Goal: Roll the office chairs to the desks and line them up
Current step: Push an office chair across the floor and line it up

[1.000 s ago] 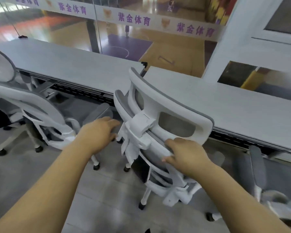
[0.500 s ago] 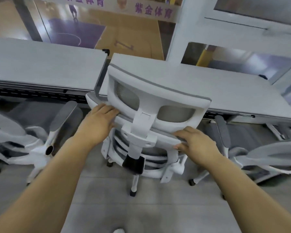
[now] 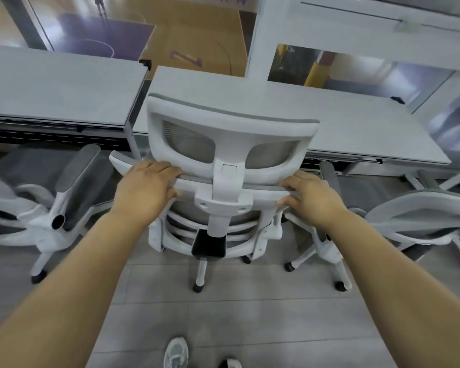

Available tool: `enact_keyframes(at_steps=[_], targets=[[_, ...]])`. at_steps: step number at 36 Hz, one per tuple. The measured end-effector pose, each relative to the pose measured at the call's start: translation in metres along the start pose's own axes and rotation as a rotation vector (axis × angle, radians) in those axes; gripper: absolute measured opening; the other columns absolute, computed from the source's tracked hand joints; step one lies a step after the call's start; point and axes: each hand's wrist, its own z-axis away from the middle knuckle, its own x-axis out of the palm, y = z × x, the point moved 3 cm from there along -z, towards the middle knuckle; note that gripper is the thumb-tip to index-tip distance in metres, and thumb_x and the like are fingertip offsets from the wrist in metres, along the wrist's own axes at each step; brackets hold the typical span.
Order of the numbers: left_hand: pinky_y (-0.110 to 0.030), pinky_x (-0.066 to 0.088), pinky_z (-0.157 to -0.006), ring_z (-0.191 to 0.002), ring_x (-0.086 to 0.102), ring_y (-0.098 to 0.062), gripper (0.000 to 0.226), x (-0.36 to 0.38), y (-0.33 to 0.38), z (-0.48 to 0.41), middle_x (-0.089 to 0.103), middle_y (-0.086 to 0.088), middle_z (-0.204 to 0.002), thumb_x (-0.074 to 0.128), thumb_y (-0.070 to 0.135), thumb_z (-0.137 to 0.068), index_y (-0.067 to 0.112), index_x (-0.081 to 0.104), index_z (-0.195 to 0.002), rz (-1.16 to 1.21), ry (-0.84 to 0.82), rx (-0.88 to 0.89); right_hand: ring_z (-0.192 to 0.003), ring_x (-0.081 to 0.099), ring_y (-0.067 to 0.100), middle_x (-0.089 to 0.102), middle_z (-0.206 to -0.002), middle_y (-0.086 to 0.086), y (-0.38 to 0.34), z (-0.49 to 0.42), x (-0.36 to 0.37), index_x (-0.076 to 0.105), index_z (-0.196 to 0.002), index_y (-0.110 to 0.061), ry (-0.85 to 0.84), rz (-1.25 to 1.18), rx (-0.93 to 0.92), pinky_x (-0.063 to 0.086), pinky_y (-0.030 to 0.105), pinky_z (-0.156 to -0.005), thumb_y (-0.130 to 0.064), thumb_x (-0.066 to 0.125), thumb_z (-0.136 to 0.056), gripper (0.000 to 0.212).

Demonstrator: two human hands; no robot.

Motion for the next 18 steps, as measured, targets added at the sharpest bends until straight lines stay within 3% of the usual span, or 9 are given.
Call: enact_keyframes(at_steps=[6,13,18], targets=[[-0.045,0.046,-0.088,-0.095,0.059,-0.036,0.040,0.005,0.024,0.014,0.069,-0.008,-0.101,0.078,0.019,-0.071,0.010,0.067,-0.108,-0.024,0.014,-0.008,-0.113,0.046,0.021,0.057,-0.114,0.003,0.018,0.010,-0.007,0.062,-0.118,-0.016,-0.002,-0.034,-0.044,0.036,0.030,-0.090,-0.025,0.069,-0.083,0.037],[-0.047,0.041,-0.090,-0.093,0.064,-0.033,0.038,0.011,0.064,0.025,0.069,-0.009,-0.100,0.078,0.019,-0.072,0.008,0.067,-0.106,-0.003,0.031,0.035,-0.112,0.049,0.022,0.059,-0.114,0.005,0.053,0.032,-0.015,0.065,-0.113,-0.018,-0.025,-0.085,-0.051,0.041,0.041,-0.095,-0.024,0.071,-0.081,0.033],[-0.053,0.038,-0.094,-0.095,0.063,-0.033,0.037,0.015,0.090,0.026,0.070,-0.010,-0.099,0.077,0.018,-0.073,0.008,0.067,-0.107,0.010,0.009,0.021,-0.110,0.049,0.021,0.059,-0.113,0.005,0.071,0.044,-0.023,0.065,-0.114,-0.015,-0.008,-0.103,-0.063,0.034,0.026,-0.089,-0.019,0.072,-0.080,0.035]])
